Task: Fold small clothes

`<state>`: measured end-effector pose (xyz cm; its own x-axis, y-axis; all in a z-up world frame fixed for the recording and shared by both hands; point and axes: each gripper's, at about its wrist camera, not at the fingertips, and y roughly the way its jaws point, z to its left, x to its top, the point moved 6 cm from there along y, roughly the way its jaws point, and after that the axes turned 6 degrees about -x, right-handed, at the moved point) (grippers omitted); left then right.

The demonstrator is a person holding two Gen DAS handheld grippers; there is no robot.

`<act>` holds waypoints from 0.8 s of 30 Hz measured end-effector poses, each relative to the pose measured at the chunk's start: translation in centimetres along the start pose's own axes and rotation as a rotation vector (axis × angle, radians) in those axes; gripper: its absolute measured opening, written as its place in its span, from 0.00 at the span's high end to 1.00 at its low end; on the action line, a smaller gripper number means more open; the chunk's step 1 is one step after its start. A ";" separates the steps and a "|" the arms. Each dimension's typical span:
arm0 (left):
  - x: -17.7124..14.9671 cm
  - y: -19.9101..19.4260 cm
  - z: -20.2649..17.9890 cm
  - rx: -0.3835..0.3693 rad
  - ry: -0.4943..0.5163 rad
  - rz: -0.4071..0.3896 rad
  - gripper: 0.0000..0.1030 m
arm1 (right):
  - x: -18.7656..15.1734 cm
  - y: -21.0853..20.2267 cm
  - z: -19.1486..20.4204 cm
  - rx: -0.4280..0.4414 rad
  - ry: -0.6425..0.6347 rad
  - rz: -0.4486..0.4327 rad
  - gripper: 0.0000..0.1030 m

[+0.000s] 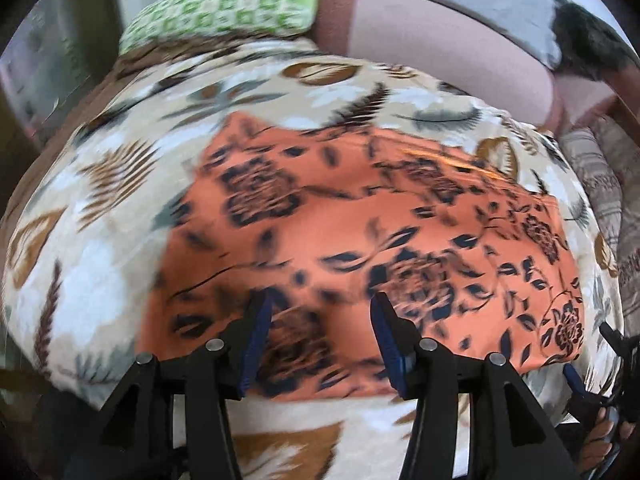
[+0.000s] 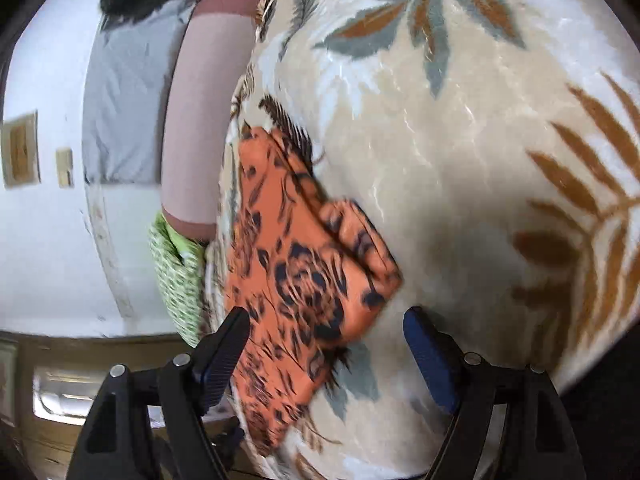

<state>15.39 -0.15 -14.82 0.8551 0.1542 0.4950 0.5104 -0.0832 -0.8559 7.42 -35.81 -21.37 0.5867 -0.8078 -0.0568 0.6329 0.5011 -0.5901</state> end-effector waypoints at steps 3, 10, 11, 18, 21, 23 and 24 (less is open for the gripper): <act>0.3 2.0 -1.7 0.002 0.041 0.002 0.35 | 0.0 1.9 1.3 -0.014 -0.035 0.003 0.20; 0.1 3.6 -2.7 0.060 0.111 0.008 0.35 | 0.5 2.2 1.3 -0.115 -0.049 -0.054 0.30; 0.3 3.2 -2.7 0.065 0.108 -0.013 0.35 | 0.6 2.3 1.4 -0.139 -0.080 -0.054 0.36; -1.3 6.3 -3.6 0.174 0.301 0.051 0.29 | 0.7 2.7 3.7 -0.271 -0.284 -0.075 0.85; -0.4 5.0 -2.2 0.042 0.170 0.095 0.35 | -0.4 1.7 8.3 -0.266 -0.429 -0.120 0.86; 0.7 2.5 -0.1 -0.029 0.063 0.044 0.40 | -2.0 1.2 12.5 -0.253 -0.544 -0.151 0.87; 0.9 1.4 0.8 -0.034 0.033 0.017 0.40 | -3.0 1.1 14.4 -0.240 -0.598 -0.159 0.87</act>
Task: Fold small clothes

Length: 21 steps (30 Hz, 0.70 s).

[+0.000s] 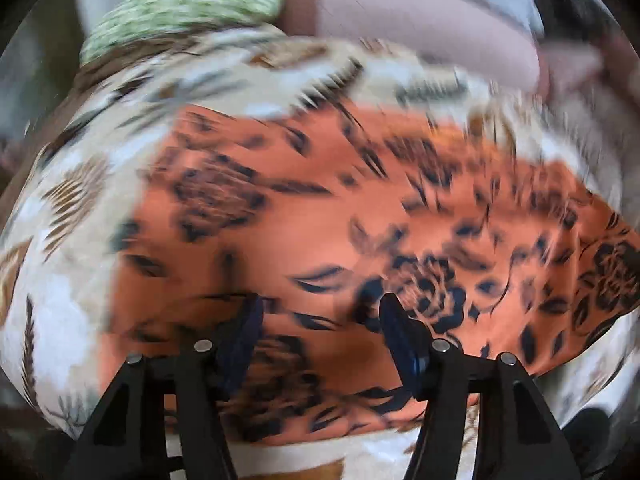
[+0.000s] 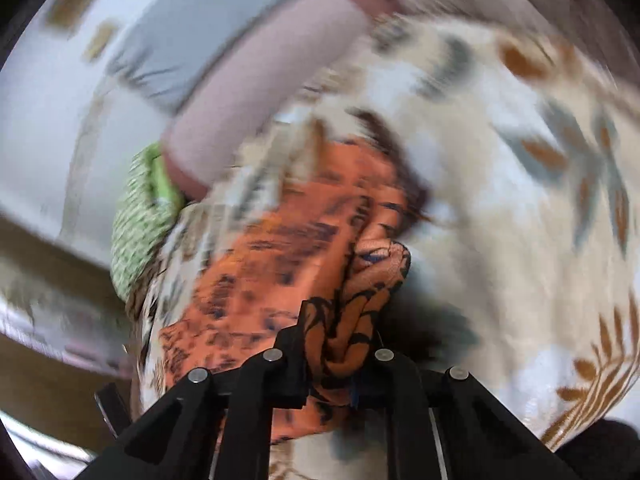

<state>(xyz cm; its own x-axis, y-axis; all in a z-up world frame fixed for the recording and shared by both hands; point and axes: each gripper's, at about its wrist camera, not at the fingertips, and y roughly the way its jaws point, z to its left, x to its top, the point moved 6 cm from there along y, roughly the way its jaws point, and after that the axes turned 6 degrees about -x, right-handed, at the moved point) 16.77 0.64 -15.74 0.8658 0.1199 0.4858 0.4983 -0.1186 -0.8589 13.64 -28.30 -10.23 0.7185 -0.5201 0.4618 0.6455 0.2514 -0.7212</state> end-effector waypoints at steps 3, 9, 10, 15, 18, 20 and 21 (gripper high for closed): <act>0.3 -5.1 5.5 -0.003 -0.133 -0.120 0.40 | -0.2 -1.7 7.8 0.045 -0.167 -0.044 0.87; -2.6 -12.1 18.2 0.074 -0.323 -0.236 0.40 | -7.3 -0.4 22.9 0.161 -0.463 0.003 0.87; -2.9 -12.6 19.7 0.084 -0.350 -0.244 0.40 | -9.6 0.6 25.3 0.174 -0.516 0.036 0.87; -6.6 -13.5 25.4 0.103 -0.452 -0.216 0.40 | -20.3 9.3 28.8 0.120 -0.691 0.304 0.82; -7.5 -13.4 25.9 0.071 -0.467 -0.194 0.40 | -24.0 12.3 27.9 0.093 -0.724 0.339 0.67; -7.2 -13.4 25.2 0.040 -0.441 -0.199 0.40 | -23.4 10.0 28.1 0.253 -0.616 0.354 0.20; -6.8 -13.5 24.4 0.011 -0.423 -0.203 0.40 | -23.0 9.2 28.0 0.299 -0.584 0.373 0.20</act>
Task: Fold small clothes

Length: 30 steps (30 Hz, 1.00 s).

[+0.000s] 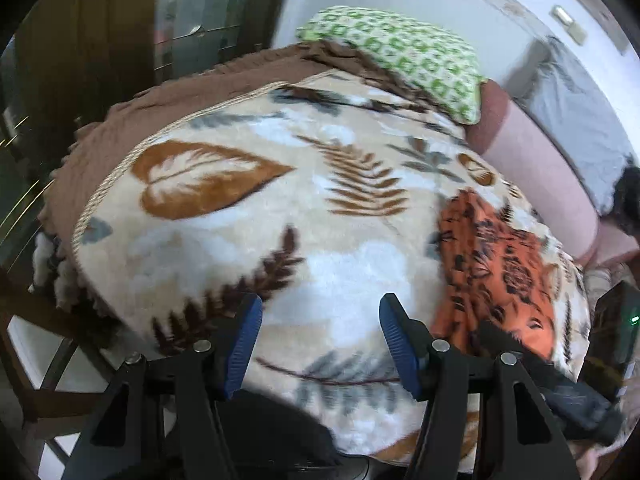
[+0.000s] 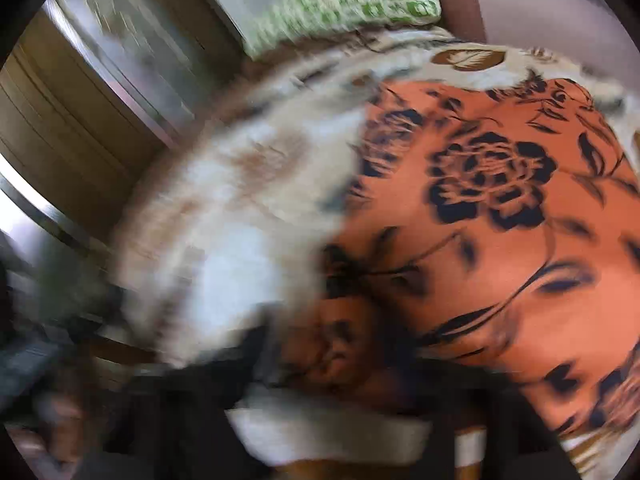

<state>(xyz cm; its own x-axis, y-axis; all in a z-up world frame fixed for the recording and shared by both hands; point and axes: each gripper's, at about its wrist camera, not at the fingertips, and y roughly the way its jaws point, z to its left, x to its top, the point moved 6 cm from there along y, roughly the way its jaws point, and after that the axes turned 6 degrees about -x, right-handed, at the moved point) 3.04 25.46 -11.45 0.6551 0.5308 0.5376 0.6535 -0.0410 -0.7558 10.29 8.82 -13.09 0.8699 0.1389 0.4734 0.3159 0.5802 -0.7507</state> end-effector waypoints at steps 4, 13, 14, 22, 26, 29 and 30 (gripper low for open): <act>0.6 0.3 -6.2 -0.140 0.101 0.026 0.40 | 0.5 -5.6 -3.8 0.079 0.124 -0.097 0.20; -3.4 8.3 -12.0 0.103 0.321 0.205 0.40 | -2.2 -9.6 -16.7 0.219 0.549 -0.156 0.20; -3.4 9.2 -9.2 0.168 0.241 0.207 0.37 | -2.6 -9.8 -17.2 0.223 0.550 -0.156 0.20; -0.4 5.0 -6.3 0.188 0.066 0.137 0.47 | -2.0 -11.2 -22.4 0.195 0.567 -0.173 0.20; 1.0 3.8 -15.6 -0.029 0.280 0.096 0.35 | 0.9 -8.9 -25.2 0.227 0.578 -0.130 0.20; 0.5 6.4 -20.0 -0.058 0.408 0.109 0.31 | 3.0 -6.5 -26.6 0.311 0.625 -0.111 0.20; 0.4 7.7 -20.3 -0.016 0.442 0.108 0.31 | 3.5 -5.8 -26.6 0.352 0.633 -0.104 0.20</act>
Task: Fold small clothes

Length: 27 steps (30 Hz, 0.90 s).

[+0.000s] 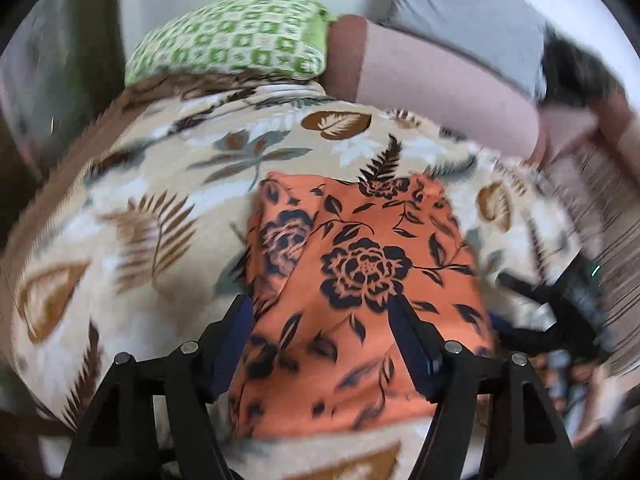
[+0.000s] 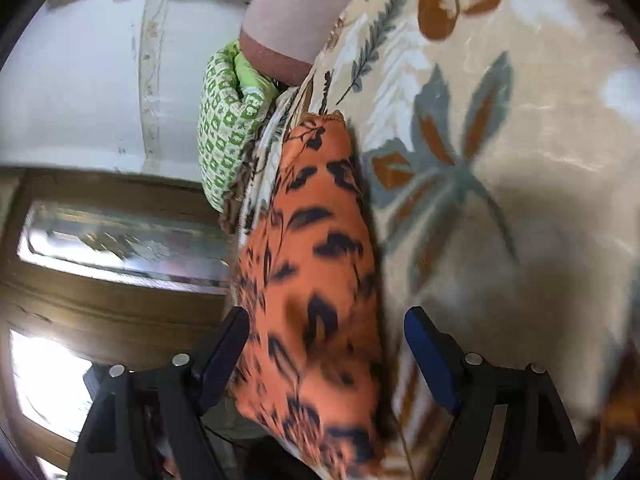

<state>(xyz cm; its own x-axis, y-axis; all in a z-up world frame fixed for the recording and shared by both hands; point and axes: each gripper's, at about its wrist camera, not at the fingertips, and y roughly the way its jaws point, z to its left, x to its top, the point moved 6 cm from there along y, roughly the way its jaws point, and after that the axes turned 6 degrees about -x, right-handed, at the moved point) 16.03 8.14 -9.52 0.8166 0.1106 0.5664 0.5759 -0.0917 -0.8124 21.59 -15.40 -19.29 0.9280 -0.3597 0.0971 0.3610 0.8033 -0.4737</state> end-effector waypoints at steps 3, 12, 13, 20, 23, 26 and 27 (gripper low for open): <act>-2.4 5.7 3.0 0.179 -0.022 0.171 0.30 | -0.5 2.8 0.9 0.002 -0.055 0.098 0.24; -3.8 6.6 6.0 0.115 -0.133 0.150 0.14 | -1.0 2.6 2.9 -0.216 -0.207 0.080 0.52; -3.8 6.5 6.1 0.107 -0.141 0.152 0.14 | 0.0 1.7 3.6 -0.199 -0.202 0.032 0.45; -4.4 6.2 6.5 0.077 -0.154 0.147 0.14 | 5.9 6.2 3.2 -0.209 -0.121 0.046 0.19; -4.2 6.7 6.6 0.067 -0.158 0.147 0.13 | 5.7 7.7 3.9 -0.266 -0.205 0.040 0.58; -4.2 6.8 6.8 0.064 -0.157 0.147 0.11 | 5.4 8.1 3.1 -0.348 -0.218 0.034 0.60; -4.2 6.8 6.8 0.064 -0.158 0.148 0.11 | 5.4 7.7 2.5 -0.357 -0.211 0.042 0.59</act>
<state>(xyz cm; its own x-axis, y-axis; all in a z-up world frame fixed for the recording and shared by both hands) 16.31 13.78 -18.35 0.8729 0.2549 0.4160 0.4429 -0.0562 -0.8948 29.58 -9.99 -20.22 0.9531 -0.1952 0.2311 0.3023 0.5869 -0.7511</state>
